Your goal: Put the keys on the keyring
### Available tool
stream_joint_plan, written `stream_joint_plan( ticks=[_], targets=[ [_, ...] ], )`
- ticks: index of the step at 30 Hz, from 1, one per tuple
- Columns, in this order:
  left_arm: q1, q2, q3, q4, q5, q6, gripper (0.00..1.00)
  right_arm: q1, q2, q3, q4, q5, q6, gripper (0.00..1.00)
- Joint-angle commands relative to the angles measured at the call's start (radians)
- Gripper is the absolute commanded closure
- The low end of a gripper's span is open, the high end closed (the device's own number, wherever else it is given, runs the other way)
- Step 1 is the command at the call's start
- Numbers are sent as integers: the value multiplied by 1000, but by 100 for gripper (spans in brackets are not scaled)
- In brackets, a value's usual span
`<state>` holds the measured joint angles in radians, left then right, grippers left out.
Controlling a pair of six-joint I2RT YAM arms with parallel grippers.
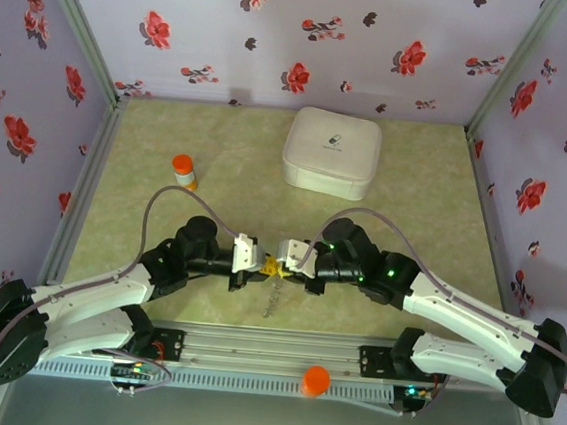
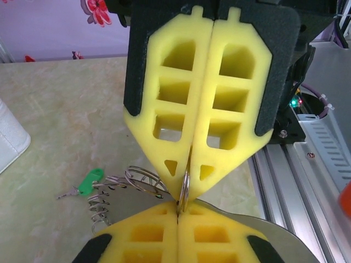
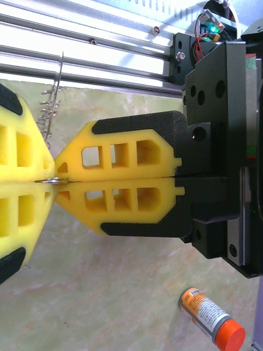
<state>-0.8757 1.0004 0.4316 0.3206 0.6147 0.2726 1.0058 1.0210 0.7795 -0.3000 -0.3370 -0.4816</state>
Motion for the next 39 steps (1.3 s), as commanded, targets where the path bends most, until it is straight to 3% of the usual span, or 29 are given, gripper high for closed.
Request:
stream_joint_plan(
  ticks=[1, 5, 15, 22, 27, 29, 31, 32, 35, 39],
  targets=[
    [-8, -2, 23, 58, 20, 23, 100, -6, -42, -3, 44, 27, 7, 74],
    [-8, 2, 19, 57, 20, 30, 100, -7, -70, -22, 6, 71, -22, 70],
    [-7, 12, 24, 52, 20, 34, 100, -6, -42, -21, -13, 81, -38, 82],
    [-8, 9, 22, 50, 21, 33, 100, -7, -32, -17, -19, 72, -38, 83],
    [-8, 4, 21, 48, 20, 34, 100, -4, -20, -9, -23, 60, -40, 99],
    [-8, 0, 20, 48, 16, 30, 100, -6, -18, -5, -26, 54, -40, 100],
    [-9, -5, 15, 53, -6, 21, 82, -4, -18, -4, -23, 50, -40, 100],
    [-9, -8, 12, 55, -9, 19, 79, -5, -19, -2, -22, 49, -39, 100],
    [-9, -9, 10, 54, -9, 17, 78, -4, -12, 2, -18, 42, -36, 100],
    [-12, -10, 13, 55, -8, 16, 86, -5, 6, 12, -15, 26, -32, 100]
  ],
)
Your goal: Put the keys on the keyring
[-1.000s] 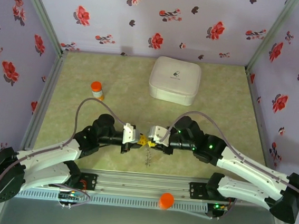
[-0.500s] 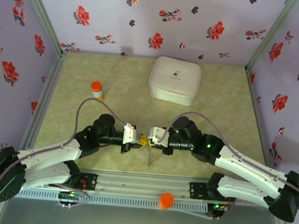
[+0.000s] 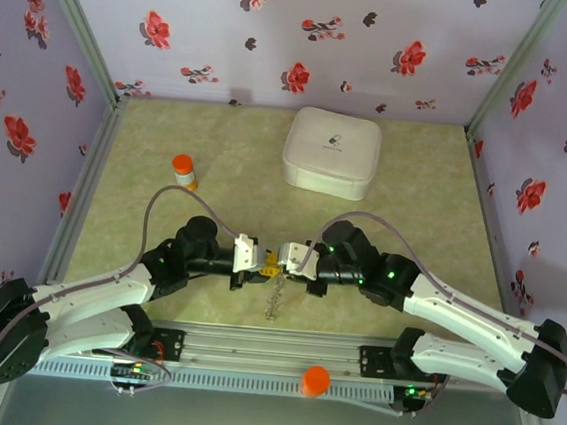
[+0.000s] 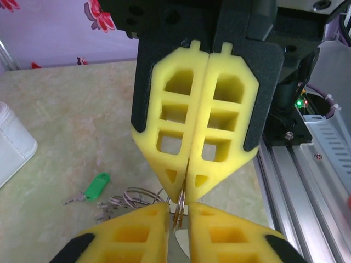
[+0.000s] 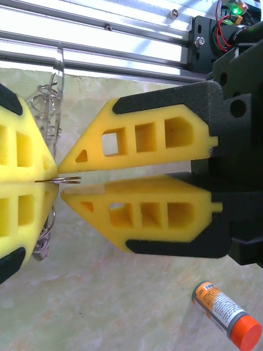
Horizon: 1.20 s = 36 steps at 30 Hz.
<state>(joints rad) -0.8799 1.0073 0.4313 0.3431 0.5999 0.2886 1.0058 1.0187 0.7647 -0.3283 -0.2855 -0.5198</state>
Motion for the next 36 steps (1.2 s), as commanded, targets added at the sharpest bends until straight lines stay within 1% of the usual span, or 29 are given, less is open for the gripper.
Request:
stream_joint_plan(
  ticks=[1, 6, 11, 12, 13, 14, 15, 17, 20, 23, 26, 28, 31, 33, 36],
  targets=[
    [-7, -16, 14, 31, 6, 1, 88, -4, 10, 27, 17, -28, 8, 100],
    [-9, -17, 17, 1, 7, 10, 99, -4, 7, 27, 32, -39, 11, 100],
    [-9, -22, 24, -25, 4, 17, 100, -4, -8, 21, 36, -23, 11, 100],
    [-9, -26, 26, -29, -5, 14, 100, -5, -17, 14, 39, -4, 15, 88],
    [-9, -31, 28, -35, -17, 8, 100, -6, -26, 8, 44, 17, 15, 80],
    [-10, -38, 30, -46, -41, -3, 100, -6, -41, 0, 44, 42, 13, 74],
    [-10, -49, 34, -59, -76, -18, 100, -6, -57, -9, 42, 66, 12, 72],
    [-12, -70, 45, -95, -165, -58, 100, -4, -93, -20, 29, 100, 12, 71],
    [-17, -95, 71, -149, -332, -155, 100, -5, -129, -29, 15, 142, 26, 70],
    [-27, -99, 136, -265, -475, -262, 100, 2, -127, -1, -3, 139, 80, 74],
    [-34, -81, 218, -404, -600, -406, 100, 29, -113, 21, 10, 53, 136, 77],
    [-34, -66, 262, -472, -677, -503, 100, 66, -90, 9, 76, 4, 183, 77],
    [-35, -39, 326, -559, -684, -659, 100, 128, -30, -35, 243, 10, 241, 77],
    [-37, -8, 388, -637, -684, -786, 100, 148, 25, -79, 401, 78, 298, 75],
    [-36, 44, 485, -788, -659, -932, 100, 155, 110, -116, 576, 177, 340, 75]
  ],
)
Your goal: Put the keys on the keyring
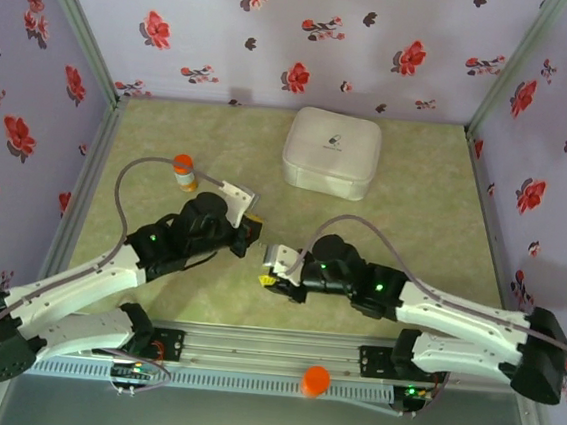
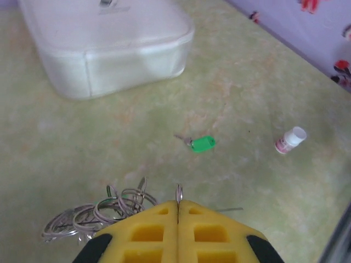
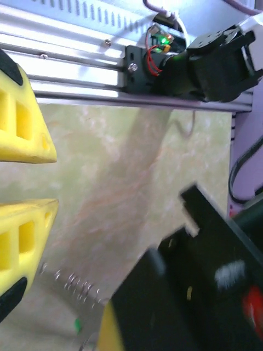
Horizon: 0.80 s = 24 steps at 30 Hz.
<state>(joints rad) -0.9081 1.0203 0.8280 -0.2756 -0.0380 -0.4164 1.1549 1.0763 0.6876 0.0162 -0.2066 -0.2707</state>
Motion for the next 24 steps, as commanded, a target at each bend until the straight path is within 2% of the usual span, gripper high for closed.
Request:
stream_joint_plan(
  ticks=[1, 5, 8, 12, 15, 24],
  targets=[
    [-8, 43, 117, -219, -13, -263, 100, 6, 75, -46, 265, 139, 93, 75],
    [-6, 82, 229, -383, 34, -384, 100, 8, 143, -76, 363, 295, 68, 78],
    [-6, 99, 275, -438, 90, -477, 100, 7, 148, -111, 442, 361, 54, 76],
    [-3, 92, 232, -371, 223, -670, 100, 7, 132, -158, 524, 354, 43, 72],
    [-2, 86, 213, -371, 272, -794, 100, 7, 109, -195, 575, 351, 28, 72],
    [0, 105, 231, -448, 360, -964, 100, 25, 78, -266, 645, 342, -54, 74]
  ],
)
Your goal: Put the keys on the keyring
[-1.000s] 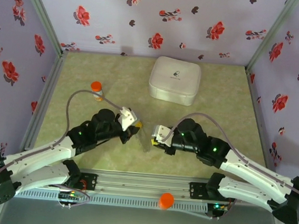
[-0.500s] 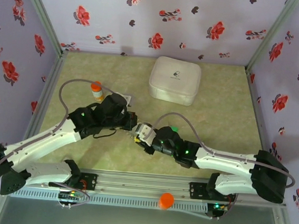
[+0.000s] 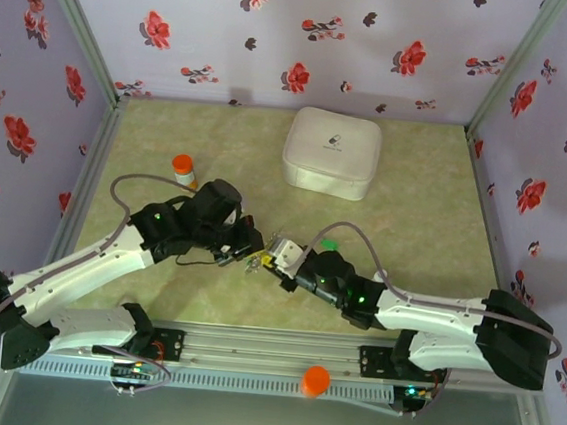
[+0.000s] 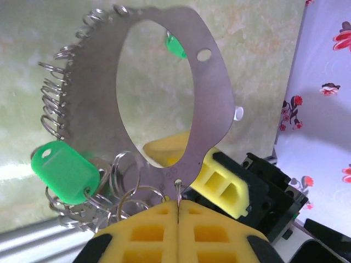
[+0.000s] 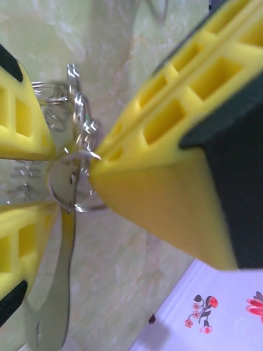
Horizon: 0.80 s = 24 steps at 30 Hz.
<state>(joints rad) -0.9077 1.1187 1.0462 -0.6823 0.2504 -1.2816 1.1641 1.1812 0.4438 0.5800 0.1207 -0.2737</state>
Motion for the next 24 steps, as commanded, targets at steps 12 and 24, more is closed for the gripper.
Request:
stream_joint_plan(
  ticks=[12, 24],
  targets=[
    [24, 2, -45, 29, 139, -267, 100, 94, -100, -80, 107, 93, -202, 72],
    [38, -16, -88, 70, 151, -329, 100, 117, -130, -84, 77, 130, -241, 75]
  ],
)
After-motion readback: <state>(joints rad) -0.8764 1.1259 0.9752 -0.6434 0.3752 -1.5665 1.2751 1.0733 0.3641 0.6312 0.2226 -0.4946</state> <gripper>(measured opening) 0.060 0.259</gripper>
